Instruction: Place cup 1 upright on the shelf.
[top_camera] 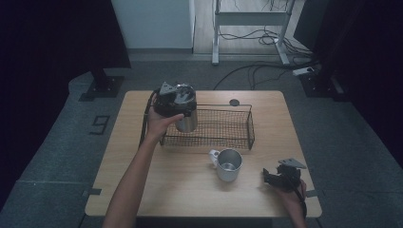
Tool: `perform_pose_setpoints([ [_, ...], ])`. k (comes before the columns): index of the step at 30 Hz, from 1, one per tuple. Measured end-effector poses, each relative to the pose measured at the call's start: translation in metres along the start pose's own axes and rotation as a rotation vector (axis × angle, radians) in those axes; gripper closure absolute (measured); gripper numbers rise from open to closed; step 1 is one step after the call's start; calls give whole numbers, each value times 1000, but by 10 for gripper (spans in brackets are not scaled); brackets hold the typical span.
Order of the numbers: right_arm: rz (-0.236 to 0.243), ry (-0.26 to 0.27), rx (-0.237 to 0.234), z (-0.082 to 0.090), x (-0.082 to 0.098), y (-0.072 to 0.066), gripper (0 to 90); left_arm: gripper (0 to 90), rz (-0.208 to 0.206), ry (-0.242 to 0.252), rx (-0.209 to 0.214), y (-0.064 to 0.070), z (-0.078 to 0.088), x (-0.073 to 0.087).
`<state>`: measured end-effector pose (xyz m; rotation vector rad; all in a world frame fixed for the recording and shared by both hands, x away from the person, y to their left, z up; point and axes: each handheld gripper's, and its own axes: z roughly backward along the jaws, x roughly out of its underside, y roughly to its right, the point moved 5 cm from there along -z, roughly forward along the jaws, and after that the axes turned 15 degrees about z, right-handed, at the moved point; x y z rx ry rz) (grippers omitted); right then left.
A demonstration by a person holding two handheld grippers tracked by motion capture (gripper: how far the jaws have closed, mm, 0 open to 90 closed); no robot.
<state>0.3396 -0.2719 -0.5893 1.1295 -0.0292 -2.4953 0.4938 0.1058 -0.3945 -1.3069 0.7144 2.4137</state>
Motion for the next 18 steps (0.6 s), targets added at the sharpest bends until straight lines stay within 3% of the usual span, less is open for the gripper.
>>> perform_pose_setpoints([
  [18, 1, 1, 1, 0, 0, 0, 134, 38, 10, -21, -39, -8, -18, 9],
])
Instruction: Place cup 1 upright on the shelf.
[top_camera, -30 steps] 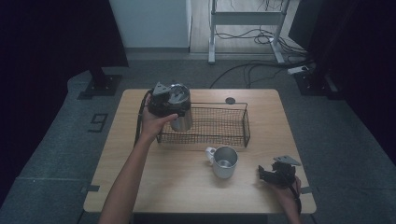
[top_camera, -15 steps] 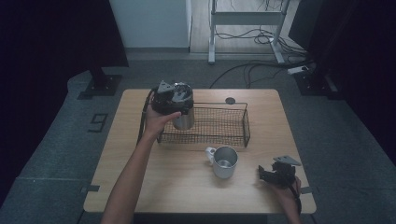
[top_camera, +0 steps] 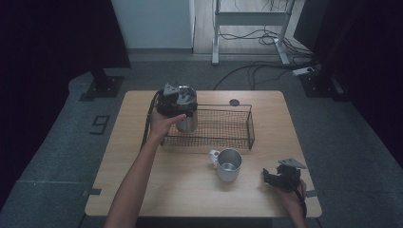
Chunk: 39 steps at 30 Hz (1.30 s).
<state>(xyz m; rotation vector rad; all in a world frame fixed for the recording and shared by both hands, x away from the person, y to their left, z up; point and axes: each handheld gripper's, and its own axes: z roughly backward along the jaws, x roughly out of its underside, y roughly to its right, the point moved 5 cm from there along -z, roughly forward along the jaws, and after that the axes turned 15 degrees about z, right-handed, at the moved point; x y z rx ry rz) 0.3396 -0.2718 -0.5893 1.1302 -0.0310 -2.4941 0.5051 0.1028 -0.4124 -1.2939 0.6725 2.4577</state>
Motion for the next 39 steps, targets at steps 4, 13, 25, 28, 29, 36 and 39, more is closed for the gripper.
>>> perform_pose_setpoints([
  [4, 1, 0, 1, 0, 0, 0, 136, 38, 14, -12, -2, -3, -3, 4],
  [13, 1, 0, 1, 0, 0, 0, 136, 38, 4, -20, -13, -4, -8, 7],
  [25, 0, 0, 0, 0, 0, 0, 135, 38, 20, -44, -18, -11, -24, 20],
  [28, 0, 0, 0, 0, 0, 0, 136, 38, 24, -46, -12, -12, -25, 23],
  [29, 1, 0, 0, 0, 0, 0, 136, 38, 25, -49, -13, -13, -26, 24],
  [36, 1, 0, 1, 0, 0, 0, 136, 38, 28, -61, -25, -15, -32, 30],
  [39, 1, 0, 1, 0, 0, 0, 136, 38, 28, -68, -34, -18, -34, 33],
])
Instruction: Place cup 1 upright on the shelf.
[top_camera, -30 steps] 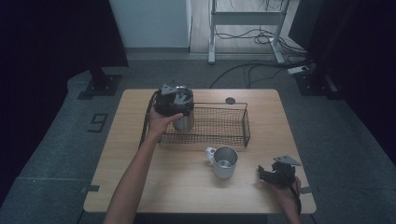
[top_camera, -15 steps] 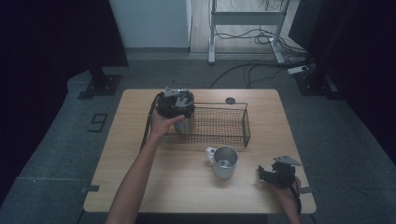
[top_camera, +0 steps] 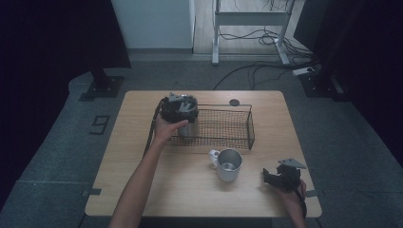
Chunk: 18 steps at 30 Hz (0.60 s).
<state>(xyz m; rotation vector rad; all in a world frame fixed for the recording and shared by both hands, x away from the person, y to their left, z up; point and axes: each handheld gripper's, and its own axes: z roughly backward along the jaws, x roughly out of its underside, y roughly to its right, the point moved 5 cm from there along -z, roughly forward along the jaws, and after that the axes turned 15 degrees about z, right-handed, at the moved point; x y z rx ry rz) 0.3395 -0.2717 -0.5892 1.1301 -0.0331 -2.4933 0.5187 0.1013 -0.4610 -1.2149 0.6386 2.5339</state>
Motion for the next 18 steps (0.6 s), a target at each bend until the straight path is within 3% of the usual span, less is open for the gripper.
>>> perform_pose_setpoints([
  [18, 0, 0, 0, 0, 0, 0, 135, 37, 3, -10, -28, -8, -11, 13],
])
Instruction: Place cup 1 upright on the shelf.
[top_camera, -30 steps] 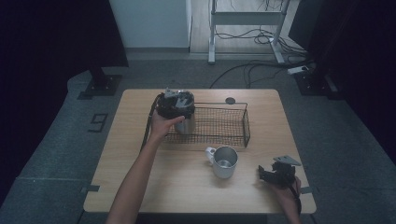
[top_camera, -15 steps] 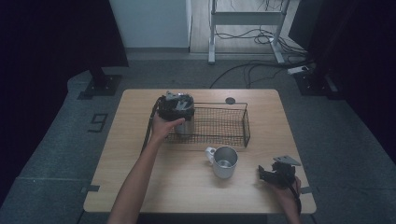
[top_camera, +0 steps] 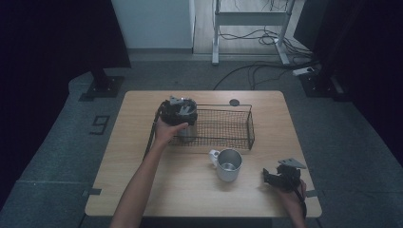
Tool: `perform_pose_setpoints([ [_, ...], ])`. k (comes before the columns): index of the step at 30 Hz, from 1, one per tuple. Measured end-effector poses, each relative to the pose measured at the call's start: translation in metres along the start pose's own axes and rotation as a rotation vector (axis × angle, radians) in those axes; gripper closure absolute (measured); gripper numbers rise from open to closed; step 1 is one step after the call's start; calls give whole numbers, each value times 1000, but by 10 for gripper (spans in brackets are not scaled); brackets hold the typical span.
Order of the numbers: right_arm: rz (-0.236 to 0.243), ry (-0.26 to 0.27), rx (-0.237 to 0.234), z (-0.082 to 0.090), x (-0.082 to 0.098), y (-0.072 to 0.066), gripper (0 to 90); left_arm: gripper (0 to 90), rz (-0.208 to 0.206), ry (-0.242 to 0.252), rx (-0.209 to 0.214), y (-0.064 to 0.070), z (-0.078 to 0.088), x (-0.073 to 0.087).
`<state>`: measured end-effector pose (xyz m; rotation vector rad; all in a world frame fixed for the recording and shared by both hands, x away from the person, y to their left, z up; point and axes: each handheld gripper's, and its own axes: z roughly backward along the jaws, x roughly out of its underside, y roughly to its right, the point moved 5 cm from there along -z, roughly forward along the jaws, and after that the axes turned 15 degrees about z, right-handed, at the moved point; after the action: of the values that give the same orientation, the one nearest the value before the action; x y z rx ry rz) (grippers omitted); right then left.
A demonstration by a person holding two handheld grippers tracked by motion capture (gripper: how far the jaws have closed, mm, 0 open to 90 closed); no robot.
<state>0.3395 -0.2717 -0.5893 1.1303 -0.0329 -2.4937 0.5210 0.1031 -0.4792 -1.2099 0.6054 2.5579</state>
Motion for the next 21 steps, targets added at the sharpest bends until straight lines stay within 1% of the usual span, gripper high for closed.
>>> perform_pose_setpoints([
  [4, 0, 0, 0, 0, 0, 0, 135, 37, -6, 3, -7, 1, 2, 2],
  [5, 0, 0, 0, 0, 0, 0, 136, 36, -2, 2, -6, 1, 2, 3],
  [8, 0, 0, 0, 0, 0, 0, 136, 35, -7, 9, -1, 0, 3, 6],
  [11, 1, 0, 1, 0, 0, 0, 136, 31, -12, 2, 4, -1, 7, 9],
  [15, 1, 0, 1, 0, 0, 0, 136, 25, 6, 2, 13, -2, 9, 11],
  [19, -2, 0, 3, 0, 0, 0, 138, 0, 22, -28, 31, -3, 8, 15],
  [21, -3, 0, 3, 0, 0, 0, 137, 0, 24, -26, 30, -4, 10, 17],
])
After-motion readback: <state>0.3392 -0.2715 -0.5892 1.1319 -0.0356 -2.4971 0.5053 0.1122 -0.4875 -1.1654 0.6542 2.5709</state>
